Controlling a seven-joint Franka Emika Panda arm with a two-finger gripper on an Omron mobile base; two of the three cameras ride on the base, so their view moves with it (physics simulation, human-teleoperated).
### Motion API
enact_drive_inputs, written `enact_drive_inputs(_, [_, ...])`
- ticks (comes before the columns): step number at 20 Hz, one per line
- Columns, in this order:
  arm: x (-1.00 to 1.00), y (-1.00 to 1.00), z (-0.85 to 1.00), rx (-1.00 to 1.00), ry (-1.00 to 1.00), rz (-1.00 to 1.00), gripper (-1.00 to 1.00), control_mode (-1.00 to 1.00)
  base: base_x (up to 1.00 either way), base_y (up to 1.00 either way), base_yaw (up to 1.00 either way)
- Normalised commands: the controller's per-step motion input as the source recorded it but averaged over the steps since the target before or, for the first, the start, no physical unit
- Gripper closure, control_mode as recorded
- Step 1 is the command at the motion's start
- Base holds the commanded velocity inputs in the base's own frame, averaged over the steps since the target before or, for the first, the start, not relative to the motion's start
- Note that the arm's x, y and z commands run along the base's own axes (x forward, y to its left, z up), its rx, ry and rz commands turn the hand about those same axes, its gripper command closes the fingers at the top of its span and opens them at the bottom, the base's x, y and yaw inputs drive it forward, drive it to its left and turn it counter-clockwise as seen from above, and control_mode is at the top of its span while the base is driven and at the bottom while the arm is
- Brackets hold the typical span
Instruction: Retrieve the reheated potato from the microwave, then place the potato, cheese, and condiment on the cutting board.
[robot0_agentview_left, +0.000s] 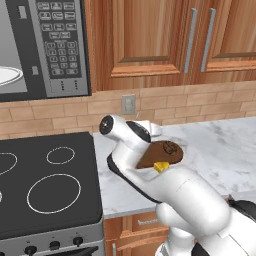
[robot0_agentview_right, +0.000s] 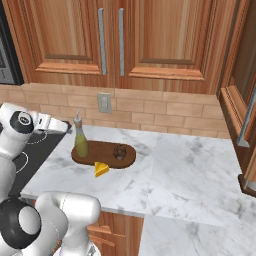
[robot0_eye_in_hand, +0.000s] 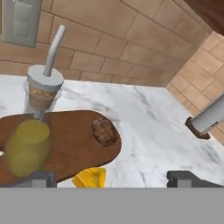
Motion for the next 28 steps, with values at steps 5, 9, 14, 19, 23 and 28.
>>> enact_drive_inputs(5, [-0.09, -0.51, 0.01, -0.01, 0.25, 0.16, -1.00, -1.00, 0.00, 0.00, 0.00])
enact_drive_inputs(9, [-0.03, -0.59, 0.00, 0.07, 0.30, 0.01, -1.00, -1.00, 0.00, 0.00, 0.00])
enact_drive_inputs(14, [0.00, -0.41, -0.02, 0.13, 0.29, 0.00, -1.00, -1.00, 0.00, 0.00, 0.00])
enact_drive_inputs(19, [0.01, -0.11, -0.23, 0.16, 0.26, -0.09, -1.00, -1.00, 0.00, 0.00, 0.00])
enact_drive_inputs(23, [0.00, -0.02, -0.35, 0.19, 0.18, -0.15, -1.00, -1.00, 0.00, 0.00, 0.00])
enact_drive_inputs(28, [0.00, 0.00, -0.45, 0.25, 0.04, -0.14, -1.00, -1.00, 0.00, 0.00, 0.00])
